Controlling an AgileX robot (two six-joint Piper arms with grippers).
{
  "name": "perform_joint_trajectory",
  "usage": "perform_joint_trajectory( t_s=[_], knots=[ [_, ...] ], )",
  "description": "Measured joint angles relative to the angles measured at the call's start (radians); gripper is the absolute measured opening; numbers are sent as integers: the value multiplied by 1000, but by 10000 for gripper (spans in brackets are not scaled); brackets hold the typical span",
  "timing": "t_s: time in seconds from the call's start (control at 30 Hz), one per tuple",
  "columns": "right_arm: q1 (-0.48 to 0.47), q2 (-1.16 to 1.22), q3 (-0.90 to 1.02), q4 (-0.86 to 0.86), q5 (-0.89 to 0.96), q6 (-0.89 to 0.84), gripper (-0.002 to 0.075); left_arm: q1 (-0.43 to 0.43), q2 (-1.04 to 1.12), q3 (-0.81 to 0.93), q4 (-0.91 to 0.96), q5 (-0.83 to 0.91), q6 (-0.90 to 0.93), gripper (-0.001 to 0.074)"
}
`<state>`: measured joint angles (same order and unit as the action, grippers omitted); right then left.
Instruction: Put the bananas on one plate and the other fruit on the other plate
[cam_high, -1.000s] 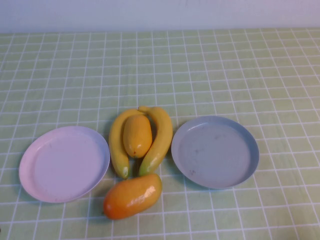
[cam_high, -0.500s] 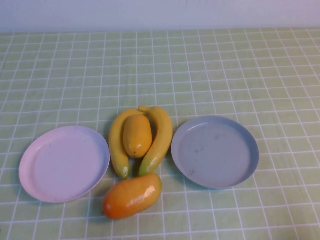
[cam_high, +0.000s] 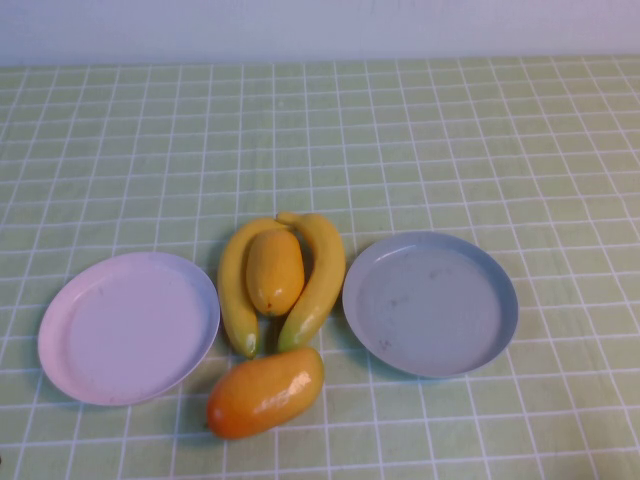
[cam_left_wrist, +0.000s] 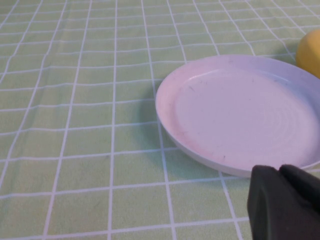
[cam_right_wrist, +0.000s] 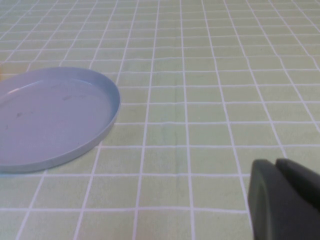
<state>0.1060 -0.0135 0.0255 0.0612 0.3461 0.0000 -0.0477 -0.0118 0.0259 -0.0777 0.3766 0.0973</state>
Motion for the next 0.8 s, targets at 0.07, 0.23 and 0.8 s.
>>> perform_joint_trajectory(
  t_s=[0.07, 0.23, 0.8],
  knots=[
    [0, 0, 0, 0, 0, 0, -15, 0, 0, 0, 0, 0, 0, -5],
    [0, 0, 0, 0, 0, 0, -15, 0, 0, 0, -54, -21, -14, -5],
    [0, 0, 0, 0, 0, 0, -15, 0, 0, 0, -558, -219, -123, -5]
  ],
)
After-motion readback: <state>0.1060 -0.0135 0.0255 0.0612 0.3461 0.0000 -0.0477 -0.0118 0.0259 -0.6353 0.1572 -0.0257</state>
